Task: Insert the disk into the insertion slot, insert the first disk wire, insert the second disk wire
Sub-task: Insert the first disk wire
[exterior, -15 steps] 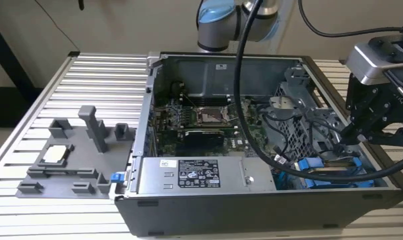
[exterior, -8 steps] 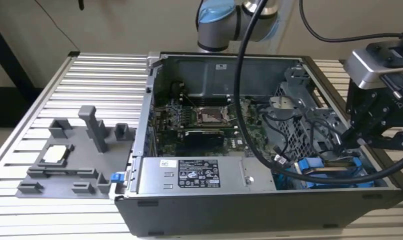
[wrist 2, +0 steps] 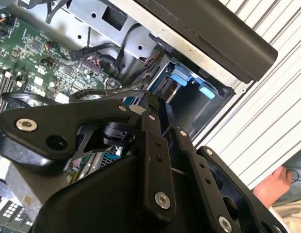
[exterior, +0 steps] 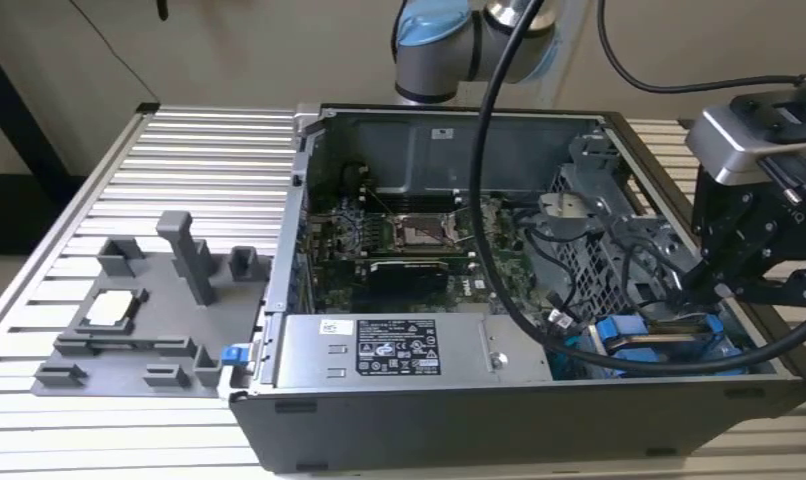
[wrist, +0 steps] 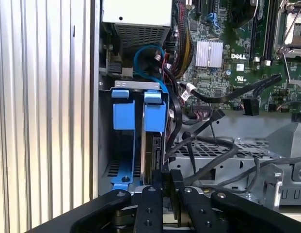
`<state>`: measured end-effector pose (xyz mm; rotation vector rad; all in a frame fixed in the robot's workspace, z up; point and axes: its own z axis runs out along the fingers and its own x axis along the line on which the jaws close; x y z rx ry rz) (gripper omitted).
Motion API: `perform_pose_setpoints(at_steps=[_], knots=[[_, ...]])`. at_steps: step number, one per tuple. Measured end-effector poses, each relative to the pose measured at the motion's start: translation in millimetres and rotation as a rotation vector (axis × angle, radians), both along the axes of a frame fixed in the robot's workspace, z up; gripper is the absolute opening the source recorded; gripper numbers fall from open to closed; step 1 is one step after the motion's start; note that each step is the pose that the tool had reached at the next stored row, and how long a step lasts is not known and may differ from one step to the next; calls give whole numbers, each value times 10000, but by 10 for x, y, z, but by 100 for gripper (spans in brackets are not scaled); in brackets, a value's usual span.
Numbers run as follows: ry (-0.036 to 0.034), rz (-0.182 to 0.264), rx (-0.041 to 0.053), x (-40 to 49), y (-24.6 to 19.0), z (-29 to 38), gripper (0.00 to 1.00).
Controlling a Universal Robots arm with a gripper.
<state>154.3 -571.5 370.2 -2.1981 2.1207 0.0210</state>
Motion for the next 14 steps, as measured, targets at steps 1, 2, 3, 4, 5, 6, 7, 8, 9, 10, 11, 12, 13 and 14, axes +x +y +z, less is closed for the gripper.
perform_pose_setpoints(at_steps=[1,2,3,4,5,6,7,8,9,10,11,12,13,14], knots=[[0,-1,-9,5,0,-6,19],[0,-4,-14,8,0,-14,19],[0,-35,-16,11,0,-21,19],[0,-93,-16,13,0,-27,19],[0,-154,-16,15,0,-31,19],[0,-201,-18,16,0,-33,19],[0,-213,-17,17,0,-33,19],[0,-212,-19,17,-1,-33,19],[0,-213,-18,17,-1,-34,19],[0,-213,-18,17,0,-36,19],[0,-214,-16,17,0,-41,19],[0,-214,-15,17,0,-49,19],[0,-214,-17,18,-1,-57,19],[0,-213,-19,19,0,-67,19]])
